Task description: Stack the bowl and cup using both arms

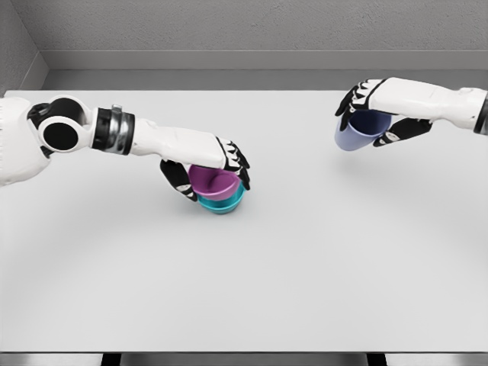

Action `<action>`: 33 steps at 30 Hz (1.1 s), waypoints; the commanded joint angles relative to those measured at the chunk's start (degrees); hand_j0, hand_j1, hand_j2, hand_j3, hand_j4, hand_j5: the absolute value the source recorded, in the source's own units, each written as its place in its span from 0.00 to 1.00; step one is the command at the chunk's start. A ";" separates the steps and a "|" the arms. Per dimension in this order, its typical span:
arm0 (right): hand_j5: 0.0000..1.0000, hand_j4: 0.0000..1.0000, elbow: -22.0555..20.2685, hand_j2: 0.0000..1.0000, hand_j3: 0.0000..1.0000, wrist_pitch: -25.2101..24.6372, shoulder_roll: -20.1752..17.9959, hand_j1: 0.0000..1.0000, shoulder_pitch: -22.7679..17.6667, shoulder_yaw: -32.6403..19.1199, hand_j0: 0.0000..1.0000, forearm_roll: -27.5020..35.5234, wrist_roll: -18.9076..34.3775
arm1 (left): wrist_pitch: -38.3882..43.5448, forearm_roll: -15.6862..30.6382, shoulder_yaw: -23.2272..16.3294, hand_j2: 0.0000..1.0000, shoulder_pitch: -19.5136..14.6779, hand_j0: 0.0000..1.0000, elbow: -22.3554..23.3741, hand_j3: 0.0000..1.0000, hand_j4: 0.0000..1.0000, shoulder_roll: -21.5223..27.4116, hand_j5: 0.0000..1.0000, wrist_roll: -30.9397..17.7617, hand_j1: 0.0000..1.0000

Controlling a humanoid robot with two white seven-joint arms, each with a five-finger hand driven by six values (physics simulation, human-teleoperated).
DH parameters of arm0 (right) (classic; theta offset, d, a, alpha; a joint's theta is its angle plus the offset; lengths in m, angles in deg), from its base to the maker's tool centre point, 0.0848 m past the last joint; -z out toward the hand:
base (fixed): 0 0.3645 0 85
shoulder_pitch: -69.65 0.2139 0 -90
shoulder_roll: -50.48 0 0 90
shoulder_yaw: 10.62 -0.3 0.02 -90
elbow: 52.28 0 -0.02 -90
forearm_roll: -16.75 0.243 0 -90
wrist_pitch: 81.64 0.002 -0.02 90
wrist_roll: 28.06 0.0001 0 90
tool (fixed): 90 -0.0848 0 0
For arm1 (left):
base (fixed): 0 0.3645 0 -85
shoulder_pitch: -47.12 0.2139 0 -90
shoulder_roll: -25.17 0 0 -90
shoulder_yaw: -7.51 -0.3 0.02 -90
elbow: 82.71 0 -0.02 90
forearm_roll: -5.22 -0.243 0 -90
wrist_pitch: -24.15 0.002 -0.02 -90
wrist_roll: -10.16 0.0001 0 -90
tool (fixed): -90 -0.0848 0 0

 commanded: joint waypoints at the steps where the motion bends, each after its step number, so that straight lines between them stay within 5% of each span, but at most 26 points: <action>1: 0.55 0.55 -0.25 0.55 0.55 -0.15 0.03 0.55 0.00 0.09 0.55 0.40 -0.04 | 0.14 0.41 0.02 0.79 0.00 0.79 0.18 0.79 0.79 -0.22 0.79 0.03 0.79; 33: 0.55 0.55 -4.38 0.55 0.55 -0.15 3.81 0.55 1.85 0.88 0.55 0.49 -0.13 | 0.14 0.32 -1.12 0.79 0.09 0.79 3.26 0.79 0.79 -1.98 0.79 0.20 0.79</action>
